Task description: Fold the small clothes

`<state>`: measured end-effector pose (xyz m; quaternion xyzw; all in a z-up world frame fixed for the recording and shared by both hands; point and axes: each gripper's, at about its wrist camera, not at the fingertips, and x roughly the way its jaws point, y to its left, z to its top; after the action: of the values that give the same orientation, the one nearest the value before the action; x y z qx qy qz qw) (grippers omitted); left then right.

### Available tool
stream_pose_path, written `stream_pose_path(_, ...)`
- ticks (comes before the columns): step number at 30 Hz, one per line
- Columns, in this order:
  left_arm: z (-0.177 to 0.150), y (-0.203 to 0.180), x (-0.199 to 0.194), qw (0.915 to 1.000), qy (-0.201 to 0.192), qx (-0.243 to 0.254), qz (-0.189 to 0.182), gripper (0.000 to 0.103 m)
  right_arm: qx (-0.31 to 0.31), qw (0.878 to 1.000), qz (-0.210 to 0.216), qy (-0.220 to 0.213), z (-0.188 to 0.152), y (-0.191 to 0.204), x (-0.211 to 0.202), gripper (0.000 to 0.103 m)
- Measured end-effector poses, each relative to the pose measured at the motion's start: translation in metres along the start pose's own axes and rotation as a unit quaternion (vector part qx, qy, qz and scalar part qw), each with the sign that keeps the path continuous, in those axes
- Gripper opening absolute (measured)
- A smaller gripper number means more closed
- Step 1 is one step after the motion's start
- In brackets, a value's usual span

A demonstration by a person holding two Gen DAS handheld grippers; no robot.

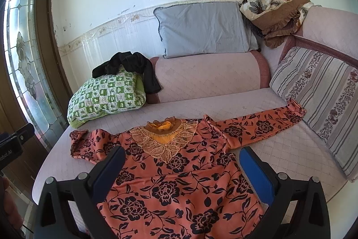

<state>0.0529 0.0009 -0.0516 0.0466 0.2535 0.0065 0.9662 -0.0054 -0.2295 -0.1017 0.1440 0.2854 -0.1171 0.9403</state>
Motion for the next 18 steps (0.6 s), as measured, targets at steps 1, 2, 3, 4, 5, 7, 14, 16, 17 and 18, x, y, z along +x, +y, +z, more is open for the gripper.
stream_pose_path(1, -0.001, -0.001, 0.006, 1.0000, 0.006, 0.002, -0.001, 0.103, 0.002, 1.000, 0.000, 0.003, 0.000, -0.003, 0.004, 0.103)
stream_pose_path(2, -0.003, -0.002, 0.015, 0.9999, 0.014, 0.003, -0.007, 0.103, 0.006, 1.000, 0.003, 0.006, 0.000, -0.007, 0.010, 0.103)
stream_pose_path(3, -0.005, -0.004, 0.026, 0.9995, 0.027, 0.003, -0.015, 0.103, 0.013, 1.000, 0.009, 0.009, 0.000, -0.013, 0.016, 0.103)
stream_pose_path(4, -0.009, -0.005, 0.042, 0.9986, 0.047, 0.003, -0.027, 0.103, 0.024, 0.999, 0.019, 0.012, 0.001, -0.022, 0.024, 0.103)
stream_pose_path(5, -0.014, -0.008, 0.057, 0.9972, 0.066, 0.004, -0.035, 0.103, 0.041, 0.999, 0.029, 0.015, 0.001, -0.034, 0.034, 0.103)
stream_pose_path(7, -0.033, -0.015, 0.106, 0.9909, 0.124, 0.007, -0.053, 0.103, 0.093, 0.994, 0.052, 0.027, -0.002, -0.068, 0.062, 0.103)
stream_pose_path(14, -0.117, -0.064, 0.228, 0.9681, 0.240, 0.055, -0.048, 0.103, 0.369, 0.925, 0.069, 0.048, -0.026, -0.260, 0.181, 0.101)
stream_pose_path(16, -0.129, -0.078, 0.238, 0.9690, 0.228, 0.074, -0.058, 0.103, 0.449, 0.891, 0.066, 0.022, -0.035, -0.310, 0.199, 0.095)
stream_pose_path(17, -0.137, -0.085, 0.246, 0.9674, 0.229, 0.085, -0.065, 0.103, 0.471, 0.880, 0.059, 0.013, -0.038, -0.327, 0.205, 0.093)
stream_pose_path(18, -0.145, -0.090, 0.254, 0.9645, 0.237, 0.095, -0.070, 0.103, 0.501, 0.865, 0.043, 0.000, -0.042, -0.349, 0.213, 0.089)
